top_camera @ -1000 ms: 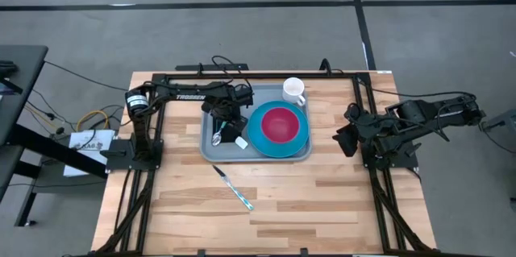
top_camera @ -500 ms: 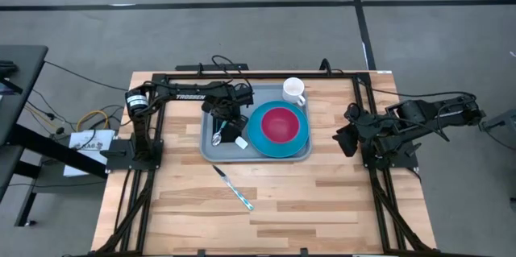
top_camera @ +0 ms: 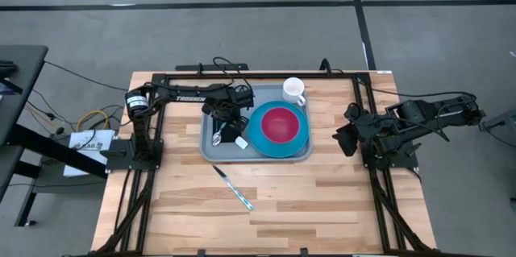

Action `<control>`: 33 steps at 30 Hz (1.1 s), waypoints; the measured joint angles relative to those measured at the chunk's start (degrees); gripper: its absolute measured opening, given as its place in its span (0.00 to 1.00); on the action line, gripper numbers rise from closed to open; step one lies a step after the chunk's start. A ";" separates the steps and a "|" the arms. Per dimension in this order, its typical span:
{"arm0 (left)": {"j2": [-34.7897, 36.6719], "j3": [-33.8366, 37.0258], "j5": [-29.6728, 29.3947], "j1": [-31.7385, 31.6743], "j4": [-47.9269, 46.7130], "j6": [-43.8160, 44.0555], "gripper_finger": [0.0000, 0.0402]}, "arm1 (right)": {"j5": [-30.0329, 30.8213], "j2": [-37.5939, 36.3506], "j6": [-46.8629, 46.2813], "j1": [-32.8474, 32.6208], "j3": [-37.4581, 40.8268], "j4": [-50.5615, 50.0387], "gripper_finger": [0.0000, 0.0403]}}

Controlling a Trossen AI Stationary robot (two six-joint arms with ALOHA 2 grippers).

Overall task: Set up tray
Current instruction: Put the blue spoon to the right of the blue fork on the black napkin on the gray serving tray

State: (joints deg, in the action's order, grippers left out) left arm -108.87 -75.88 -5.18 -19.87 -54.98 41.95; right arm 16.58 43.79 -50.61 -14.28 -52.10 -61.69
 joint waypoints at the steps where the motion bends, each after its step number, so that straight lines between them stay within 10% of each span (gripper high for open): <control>1: 0.03 0.66 0.01 0.03 0.62 0.42 0.45 | 0.02 0.00 0.00 0.00 0.00 0.01 0.33; 33: 0.19 6.61 1.50 0.80 3.32 1.13 0.40 | 0.00 0.00 0.00 0.00 -0.02 0.00 0.32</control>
State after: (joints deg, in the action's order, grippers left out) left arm -108.67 -69.28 -3.68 -19.07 -51.66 43.08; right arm 16.58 43.79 -50.61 -14.28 -52.12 -61.69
